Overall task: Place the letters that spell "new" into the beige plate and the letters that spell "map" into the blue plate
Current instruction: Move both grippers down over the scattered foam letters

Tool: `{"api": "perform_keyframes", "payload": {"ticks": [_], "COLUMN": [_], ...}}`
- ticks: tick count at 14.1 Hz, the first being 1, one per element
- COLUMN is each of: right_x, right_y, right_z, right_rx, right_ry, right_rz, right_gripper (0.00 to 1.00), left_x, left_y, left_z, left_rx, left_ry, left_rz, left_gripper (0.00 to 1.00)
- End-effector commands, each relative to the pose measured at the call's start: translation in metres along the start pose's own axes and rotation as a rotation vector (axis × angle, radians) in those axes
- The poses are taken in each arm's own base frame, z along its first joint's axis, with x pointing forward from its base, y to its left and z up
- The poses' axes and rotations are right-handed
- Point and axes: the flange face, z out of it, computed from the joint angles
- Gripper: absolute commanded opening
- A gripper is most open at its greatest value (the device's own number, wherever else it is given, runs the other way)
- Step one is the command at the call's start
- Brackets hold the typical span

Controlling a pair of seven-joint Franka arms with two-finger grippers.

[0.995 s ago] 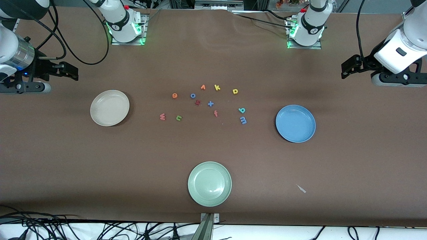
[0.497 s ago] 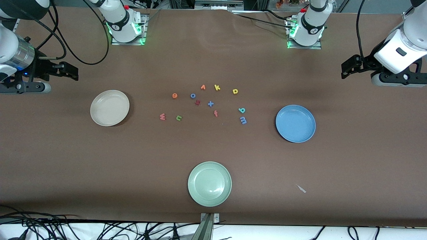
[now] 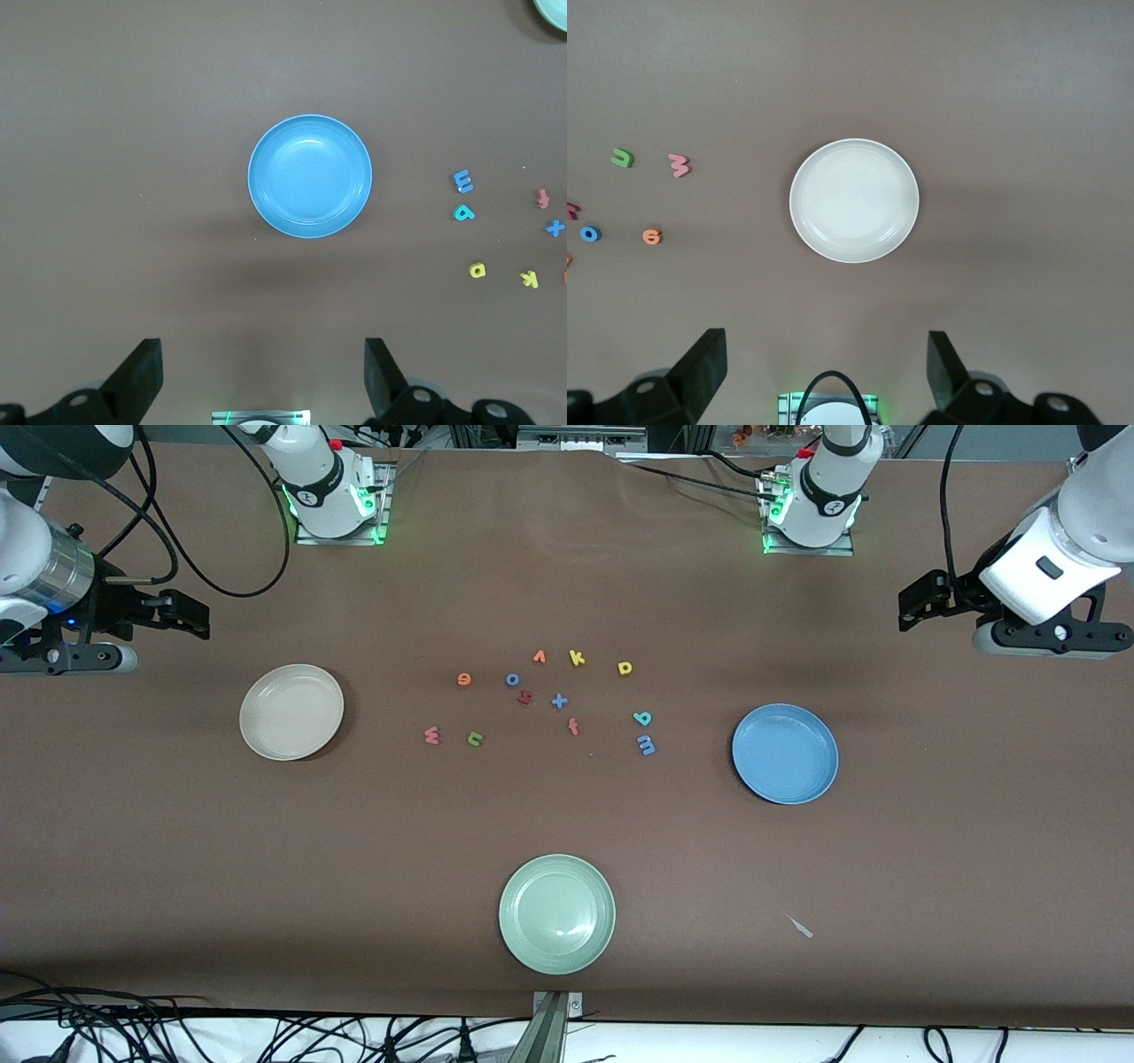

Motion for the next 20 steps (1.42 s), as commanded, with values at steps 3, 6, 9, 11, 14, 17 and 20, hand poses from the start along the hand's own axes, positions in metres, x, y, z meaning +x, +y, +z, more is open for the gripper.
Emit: {"api": "perform_keyframes", "payload": {"ticks": [3,6,9,11,14,17,20], "right_x": [0.007,0.020,0.039,0.056,0.071,0.065,0.053], "right_y": [-0.009,-0.044,-0.105,-0.139,-0.175,-0.195,-0.227], "right_z": [0.008,0.026,0.072,0.103,0.155,0.213,0.268], "right_rx": [0.021,0.027,0.000,0.005,0.007,0.013,0.030], "right_ry": [-0.009,-0.035,-0.105,-0.090,-0.049,0.013,0.089], "right_rz": [-0.007,-0.083,-0.167,-0.212,-0.256,-0.206,-0.143], "right_gripper": [1.00,1.00,1.00,1.00,1.00,1.00,1.00], "left_x": [0.056,0.103,0.123,0.127,0.116,0.114,0.114], "left_y": [0.029,0.091,0.135,0.163,0.217,0.244,0.263], "left_z": [0.074,0.159,0.214,0.241,0.285,0.314,0.362], "left_rx": [-0.017,-0.013,-0.026,-0.033,-0.018,-0.014,-0.003], "left_ry": [-0.111,-0.101,-0.075,-0.065,-0.101,-0.077,-0.074], "left_rz": [0.059,0.127,0.082,0.111,0.166,-0.116,-0.329], "left_gripper": [1.00,1.00,1.00,1.00,1.00,1.00,1.00]}}
